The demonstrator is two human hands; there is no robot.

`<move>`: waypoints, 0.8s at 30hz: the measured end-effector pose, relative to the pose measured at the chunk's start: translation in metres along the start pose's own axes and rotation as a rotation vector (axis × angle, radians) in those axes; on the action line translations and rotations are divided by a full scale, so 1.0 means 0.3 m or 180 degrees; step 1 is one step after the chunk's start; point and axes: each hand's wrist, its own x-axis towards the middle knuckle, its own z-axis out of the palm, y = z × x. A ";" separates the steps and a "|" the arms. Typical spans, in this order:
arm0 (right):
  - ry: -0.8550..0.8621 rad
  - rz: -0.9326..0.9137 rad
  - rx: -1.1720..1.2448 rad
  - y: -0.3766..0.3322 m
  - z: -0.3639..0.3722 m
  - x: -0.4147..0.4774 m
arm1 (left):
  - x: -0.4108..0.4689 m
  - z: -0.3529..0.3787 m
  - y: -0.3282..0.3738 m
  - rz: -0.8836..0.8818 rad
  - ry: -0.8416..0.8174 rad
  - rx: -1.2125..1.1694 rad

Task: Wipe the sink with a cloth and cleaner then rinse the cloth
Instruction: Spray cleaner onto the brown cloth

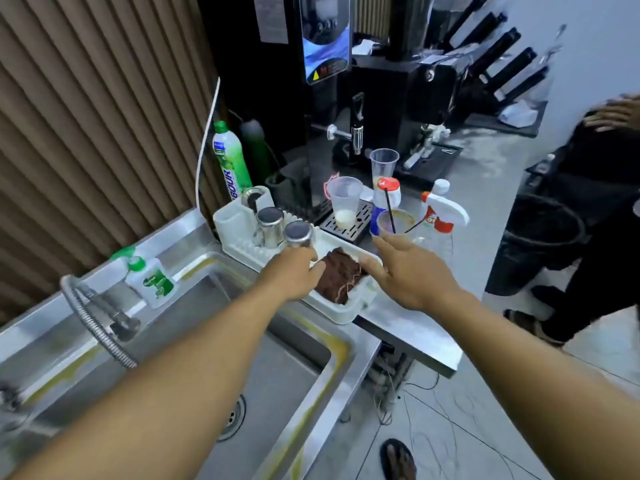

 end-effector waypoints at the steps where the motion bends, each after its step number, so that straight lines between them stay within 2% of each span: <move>1: 0.0113 0.0031 -0.0007 0.026 0.009 -0.011 | 0.011 0.023 -0.003 -0.0100 -0.0100 -0.0059; 7: 0.0237 0.0830 0.0066 0.289 0.058 -0.013 | 0.148 0.151 0.008 -0.0674 -0.0389 -0.0420; 11: 0.0371 0.1434 0.0175 0.452 0.015 0.008 | 0.263 0.239 0.006 -0.0896 -0.0641 -0.0258; 13: 0.0476 0.1523 0.0411 0.513 -0.004 0.038 | 0.307 0.283 -0.008 -0.1048 -0.0734 -0.0141; 16: 0.0488 0.1231 0.1053 0.570 -0.002 0.099 | 0.347 0.329 -0.015 -0.1252 -0.0598 0.0117; 19: 0.0239 0.0709 0.2018 0.590 0.012 0.154 | 0.375 0.337 0.005 -0.1393 -0.0368 0.0253; 24: -0.0102 0.0316 0.3015 0.580 0.025 0.228 | 0.394 0.320 0.001 -0.1699 -0.0579 -0.0574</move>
